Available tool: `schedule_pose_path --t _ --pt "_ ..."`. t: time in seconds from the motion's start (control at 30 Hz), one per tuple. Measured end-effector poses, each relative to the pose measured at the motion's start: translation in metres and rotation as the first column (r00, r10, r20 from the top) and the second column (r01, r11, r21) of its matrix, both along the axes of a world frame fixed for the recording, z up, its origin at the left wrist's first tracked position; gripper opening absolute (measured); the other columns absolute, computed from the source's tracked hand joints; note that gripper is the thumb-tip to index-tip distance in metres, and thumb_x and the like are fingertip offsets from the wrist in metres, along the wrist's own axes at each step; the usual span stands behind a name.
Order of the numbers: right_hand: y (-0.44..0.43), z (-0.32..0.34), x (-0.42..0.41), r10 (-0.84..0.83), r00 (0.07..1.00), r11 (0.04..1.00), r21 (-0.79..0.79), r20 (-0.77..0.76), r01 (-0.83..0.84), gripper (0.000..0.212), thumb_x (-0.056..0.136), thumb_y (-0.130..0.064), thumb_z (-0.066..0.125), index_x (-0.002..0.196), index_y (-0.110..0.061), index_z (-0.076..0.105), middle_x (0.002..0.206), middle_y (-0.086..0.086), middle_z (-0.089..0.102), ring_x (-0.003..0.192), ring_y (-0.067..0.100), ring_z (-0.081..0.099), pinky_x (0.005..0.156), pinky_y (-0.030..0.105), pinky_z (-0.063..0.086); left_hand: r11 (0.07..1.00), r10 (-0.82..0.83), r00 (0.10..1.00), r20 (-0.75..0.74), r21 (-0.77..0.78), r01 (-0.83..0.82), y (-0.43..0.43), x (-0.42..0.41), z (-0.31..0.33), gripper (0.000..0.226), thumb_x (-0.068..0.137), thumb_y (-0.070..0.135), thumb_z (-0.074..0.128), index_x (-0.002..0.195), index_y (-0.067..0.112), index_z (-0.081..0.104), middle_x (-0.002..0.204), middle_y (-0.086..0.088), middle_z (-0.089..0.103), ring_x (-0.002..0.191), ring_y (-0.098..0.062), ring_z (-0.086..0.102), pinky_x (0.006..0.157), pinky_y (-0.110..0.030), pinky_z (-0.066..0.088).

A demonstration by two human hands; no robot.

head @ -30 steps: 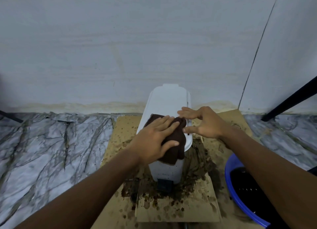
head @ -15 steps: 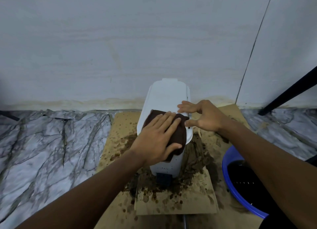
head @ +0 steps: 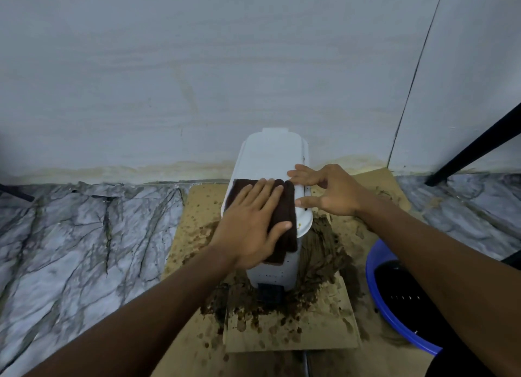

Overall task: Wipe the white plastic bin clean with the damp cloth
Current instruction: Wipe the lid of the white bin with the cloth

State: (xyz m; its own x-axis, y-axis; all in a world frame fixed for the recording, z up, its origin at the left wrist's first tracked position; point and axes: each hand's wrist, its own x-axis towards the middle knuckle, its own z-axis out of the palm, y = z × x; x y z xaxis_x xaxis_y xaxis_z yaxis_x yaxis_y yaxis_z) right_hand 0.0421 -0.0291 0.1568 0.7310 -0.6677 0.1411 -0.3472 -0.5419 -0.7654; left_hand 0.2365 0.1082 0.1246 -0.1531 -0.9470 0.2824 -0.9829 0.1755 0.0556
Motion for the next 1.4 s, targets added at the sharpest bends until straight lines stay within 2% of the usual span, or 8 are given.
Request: schedule_pose_path --t 0.23,0.3,0.4,0.63,0.83,0.97,1.13,1.4 --pt "0.002 0.000 0.003 0.005 1.000 1.000 0.021 -0.003 -0.005 0.053 0.074 -0.027 0.084 0.125 -0.025 0.068 0.139 -0.014 0.057 0.135 -0.012 0.035 0.117 0.029 0.029 0.994 -0.087 0.994 -0.068 0.062 0.092 0.001 0.025 0.011 0.077 0.099 0.069 0.028 0.162 0.025 0.019 0.169 0.002 0.016 0.157 -0.013 0.007 0.128 -0.036 0.006" --pt "0.002 0.000 0.006 0.006 1.000 1.000 0.024 0.002 -0.006 0.050 0.074 -0.028 0.085 0.121 -0.027 0.069 0.139 -0.014 0.057 0.136 -0.010 0.035 0.116 0.028 0.029 0.993 -0.085 0.994 -0.073 0.078 0.091 0.008 0.042 0.011 0.079 0.098 0.072 0.028 0.162 0.028 0.016 0.169 0.005 0.012 0.157 -0.009 0.002 0.127 -0.031 -0.001" --pt "0.002 0.001 0.006 -0.014 1.000 1.000 0.013 0.001 0.014 0.050 0.073 -0.027 0.086 0.120 -0.026 0.070 0.139 -0.011 0.058 0.136 -0.008 0.037 0.116 0.028 0.030 0.998 -0.052 0.999 -0.016 0.045 0.053 0.012 0.034 0.004 0.078 0.100 0.069 0.024 0.162 0.023 0.014 0.169 0.001 0.010 0.157 -0.011 -0.001 0.126 -0.029 -0.007" --pt "0.004 0.006 0.000 -0.062 0.998 0.993 -0.105 -0.023 0.059 0.048 0.071 -0.024 0.087 0.117 -0.019 0.073 0.133 -0.007 0.063 0.133 -0.001 0.044 0.112 0.026 0.033 0.998 -0.025 1.000 -0.019 -0.058 0.024 0.002 0.000 0.001 0.074 0.103 0.062 0.028 0.159 0.016 0.027 0.166 -0.005 0.024 0.156 -0.017 0.014 0.127 -0.030 -0.002" --pt "0.010 0.006 0.014 -0.110 0.991 0.967 -0.223 0.072 0.124 0.035 0.063 -0.023 0.090 0.096 -0.020 0.079 0.108 -0.007 0.071 0.108 0.008 0.061 0.100 0.029 0.047 0.999 -0.027 0.997 -0.074 -0.021 0.026 0.010 0.012 -0.001 0.076 0.101 0.067 0.025 0.162 0.022 0.018 0.168 0.003 0.008 0.155 -0.007 -0.004 0.124 -0.024 -0.012" --pt "0.007 0.008 0.021 -0.131 0.985 0.946 -0.284 0.108 0.157 0.032 0.065 -0.018 0.085 0.095 -0.020 0.076 0.094 -0.008 0.066 0.096 0.012 0.060 0.091 0.035 0.050 1.000 -0.026 0.998 -0.065 -0.005 0.025 0.012 0.012 -0.002 0.077 0.100 0.069 0.023 0.162 0.024 0.014 0.168 0.005 0.003 0.155 -0.005 -0.008 0.123 -0.024 -0.013" --pt "0.004 0.010 0.018 -0.065 0.998 0.969 -0.237 0.005 0.065 0.029 0.070 -0.024 0.083 0.098 -0.024 0.074 0.109 -0.009 0.060 0.108 0.014 0.053 0.097 0.037 0.044 1.000 -0.028 0.993 -0.114 0.000 0.029 0.011 0.020 0.002 0.078 0.097 0.072 0.031 0.161 0.028 0.021 0.169 0.005 0.013 0.156 -0.008 0.002 0.125 -0.028 -0.003" --pt "0.001 0.006 0.008 -0.058 0.998 0.977 -0.205 0.023 0.061 0.038 0.071 -0.013 0.079 0.108 -0.020 0.071 0.114 -0.006 0.060 0.112 0.016 0.051 0.099 0.039 0.043 0.997 0.058 0.995 -0.085 -0.040 -0.061 -0.012 -0.024 -0.001 0.076 0.100 0.067 0.027 0.159 0.020 0.029 0.166 -0.005 0.026 0.156 -0.018 0.015 0.128 -0.037 0.005"
